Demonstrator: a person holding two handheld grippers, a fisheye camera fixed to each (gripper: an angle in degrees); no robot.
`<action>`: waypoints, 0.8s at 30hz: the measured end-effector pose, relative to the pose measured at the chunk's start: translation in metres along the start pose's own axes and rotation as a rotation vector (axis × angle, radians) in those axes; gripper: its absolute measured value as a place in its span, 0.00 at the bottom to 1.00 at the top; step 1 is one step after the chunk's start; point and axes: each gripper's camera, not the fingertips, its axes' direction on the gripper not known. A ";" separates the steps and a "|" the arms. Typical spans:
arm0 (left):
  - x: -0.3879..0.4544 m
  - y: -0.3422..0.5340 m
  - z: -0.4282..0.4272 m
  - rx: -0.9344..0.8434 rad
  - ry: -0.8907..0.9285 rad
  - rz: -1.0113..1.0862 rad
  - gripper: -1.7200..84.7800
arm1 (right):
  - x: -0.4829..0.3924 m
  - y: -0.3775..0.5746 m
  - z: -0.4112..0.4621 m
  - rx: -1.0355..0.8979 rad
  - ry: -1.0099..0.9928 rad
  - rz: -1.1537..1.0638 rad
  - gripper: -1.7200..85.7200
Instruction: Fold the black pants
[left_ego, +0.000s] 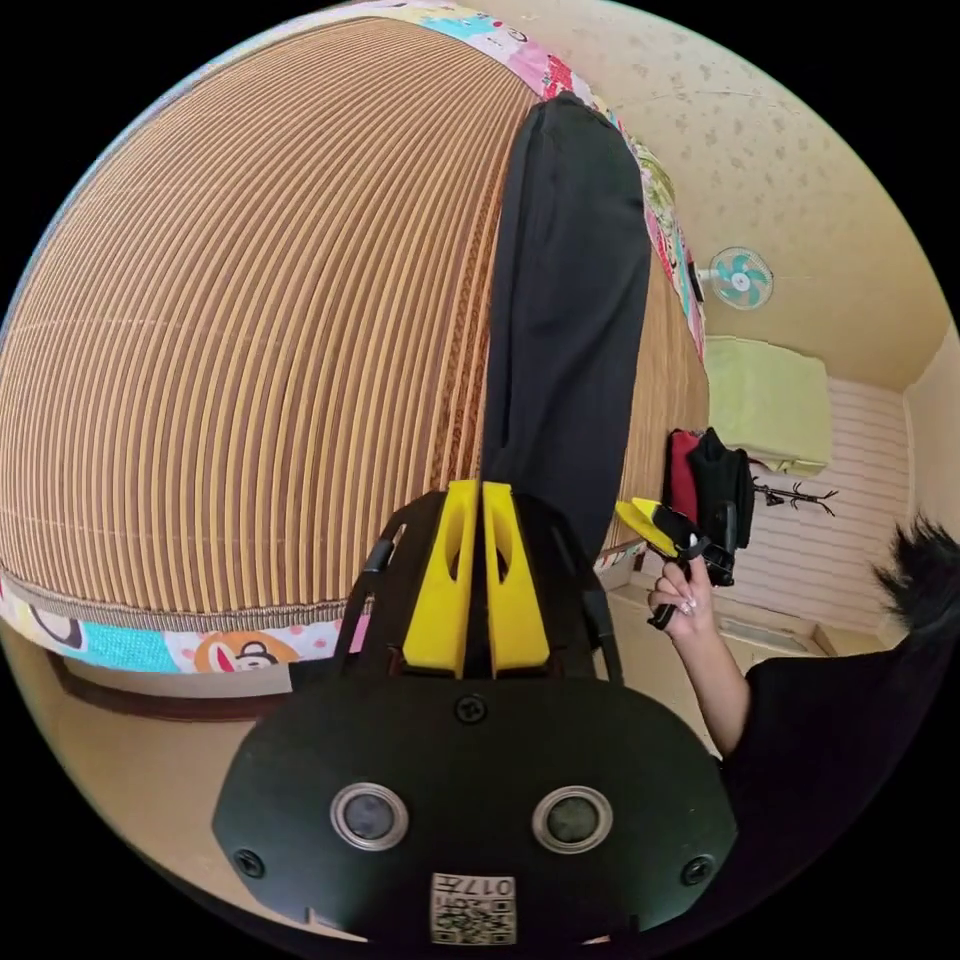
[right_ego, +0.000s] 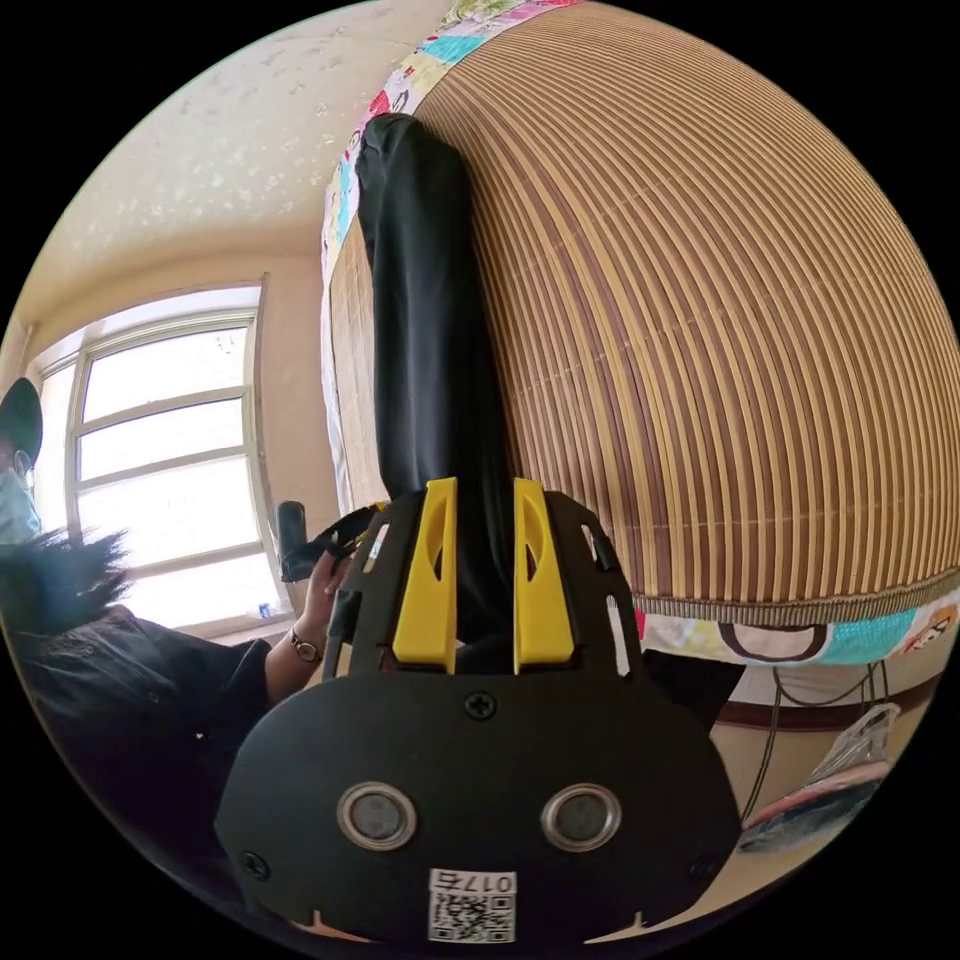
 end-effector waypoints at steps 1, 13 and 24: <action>-0.009 0.000 0.002 -0.013 0.071 -0.005 0.06 | 0.008 -0.008 -0.005 0.001 -0.039 -0.005 0.13; -0.045 -0.133 0.042 -0.258 0.528 -0.050 0.11 | 0.048 -0.138 0.016 -0.353 -0.439 -0.068 0.09; 0.137 -0.028 -0.195 0.126 0.753 0.634 0.08 | -0.163 -0.025 -0.193 -0.059 -0.772 -0.737 0.04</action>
